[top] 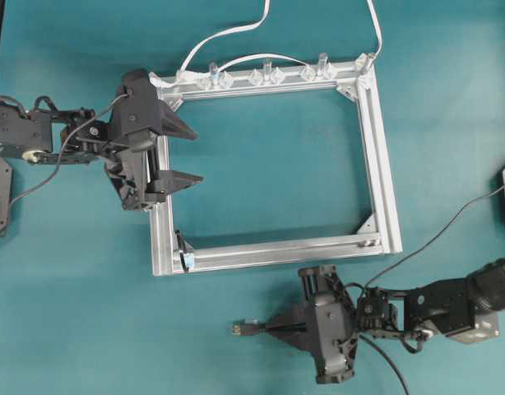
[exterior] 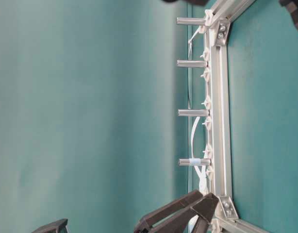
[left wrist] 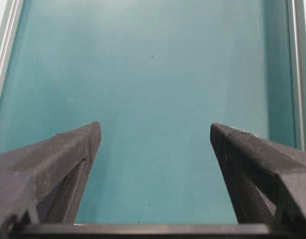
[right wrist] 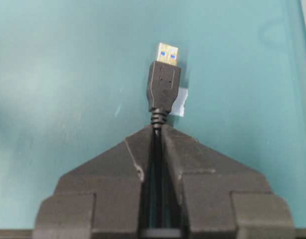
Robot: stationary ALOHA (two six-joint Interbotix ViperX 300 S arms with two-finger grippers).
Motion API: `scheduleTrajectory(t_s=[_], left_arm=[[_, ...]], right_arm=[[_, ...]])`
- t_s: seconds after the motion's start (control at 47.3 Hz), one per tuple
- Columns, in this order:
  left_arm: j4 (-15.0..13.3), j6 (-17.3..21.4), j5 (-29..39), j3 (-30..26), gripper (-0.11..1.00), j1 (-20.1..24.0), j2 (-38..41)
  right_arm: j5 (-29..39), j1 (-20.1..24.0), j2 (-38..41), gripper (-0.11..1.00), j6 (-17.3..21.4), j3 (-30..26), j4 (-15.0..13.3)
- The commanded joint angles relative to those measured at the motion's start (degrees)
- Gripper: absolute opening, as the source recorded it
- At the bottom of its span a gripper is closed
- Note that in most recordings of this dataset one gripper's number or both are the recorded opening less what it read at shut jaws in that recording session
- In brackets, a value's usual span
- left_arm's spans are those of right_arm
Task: Insert the wire through the string loop located on the left side.
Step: 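Close the right gripper on the cable and lift the plug upright, then carry the plug with the right gripper toward the frame's lower-right corner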
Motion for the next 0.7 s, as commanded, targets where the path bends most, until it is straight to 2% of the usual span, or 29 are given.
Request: scheduleTrajectory(t_s=[0.0,0.317,0.677], left_arm=[[0.2,0.0,-0.3,-0.5,0.9,-0.3,-1.1],[0.2,0.0,-0.3,-0.5,0.9,-0.3,-1.1],[0.2,0.0,-0.3,-0.5,0.9,-1.1,-1.1]], right_arm=[[1.1,-0.4,-3.8,0.07,0.0,-0.1,0.1],[3.3,-2.5,-9.4,0.07,-0.7,1.2,-0.1],[8.5,-6.1,-12.8,0.07,-7.2,0.4,-0.1]])
